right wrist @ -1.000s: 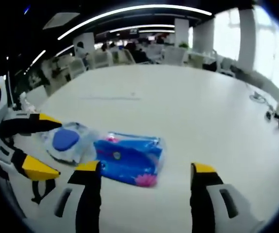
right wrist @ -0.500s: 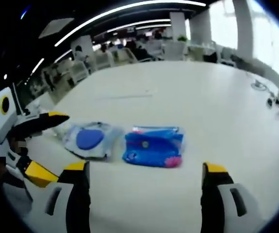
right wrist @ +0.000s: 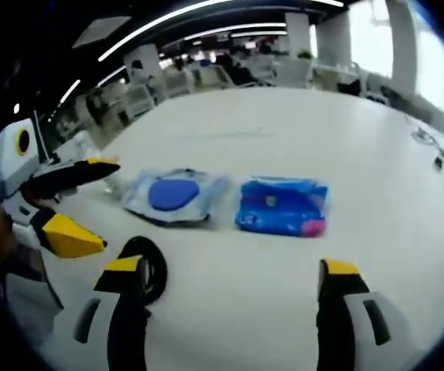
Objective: Arrange the tabletop items into an orderly group along one side of the table until the central work area is clear of visible clutter.
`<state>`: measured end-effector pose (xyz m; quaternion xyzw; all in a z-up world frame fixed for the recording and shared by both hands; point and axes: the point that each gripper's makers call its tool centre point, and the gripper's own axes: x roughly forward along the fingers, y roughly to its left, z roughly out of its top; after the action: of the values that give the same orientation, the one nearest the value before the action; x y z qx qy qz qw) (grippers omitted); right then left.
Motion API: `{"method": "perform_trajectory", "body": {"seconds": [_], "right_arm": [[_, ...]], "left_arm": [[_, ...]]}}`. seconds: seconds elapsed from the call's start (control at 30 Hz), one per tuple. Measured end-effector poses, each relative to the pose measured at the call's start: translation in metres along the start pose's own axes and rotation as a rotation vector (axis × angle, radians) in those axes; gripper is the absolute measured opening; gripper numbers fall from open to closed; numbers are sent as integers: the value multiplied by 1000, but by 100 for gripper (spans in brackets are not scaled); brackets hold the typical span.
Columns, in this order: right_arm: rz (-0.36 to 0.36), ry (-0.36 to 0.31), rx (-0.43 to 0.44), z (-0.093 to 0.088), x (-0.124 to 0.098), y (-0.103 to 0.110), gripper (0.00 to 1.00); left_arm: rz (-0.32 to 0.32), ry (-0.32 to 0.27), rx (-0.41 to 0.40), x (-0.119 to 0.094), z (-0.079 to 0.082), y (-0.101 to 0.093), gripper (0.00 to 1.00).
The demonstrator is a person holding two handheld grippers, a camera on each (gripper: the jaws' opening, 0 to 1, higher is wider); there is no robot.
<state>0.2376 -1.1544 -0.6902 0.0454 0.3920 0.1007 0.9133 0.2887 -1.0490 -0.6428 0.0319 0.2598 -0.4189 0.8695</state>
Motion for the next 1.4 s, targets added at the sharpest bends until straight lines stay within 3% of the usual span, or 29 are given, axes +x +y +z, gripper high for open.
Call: {"method": "perform_trajectory", "body": {"seconds": [0.2,0.3,0.73,0.9,1.13,1.4], "right_arm": [[36,4,-2,-8,3,20,85],[50,-3,-4,-11,5,30,81],[134,-39,-31,-24,18,70,67],[154,-53,-28,-29,27,75,55],[146,-48,-23,-38,40,82,46],[125,-20,-12,-52,51,82,31]], "left_arm": [[31,9,14,-14,-8,14,87],[60,5,33,-19,-14,23,81],[88,70,36,-30,-62,44,68],[89,103,14,-30,-85,46,60],[89,143,-49,-28,-108,46,49],[103,119,-241,-24,-122,45,36]]}}
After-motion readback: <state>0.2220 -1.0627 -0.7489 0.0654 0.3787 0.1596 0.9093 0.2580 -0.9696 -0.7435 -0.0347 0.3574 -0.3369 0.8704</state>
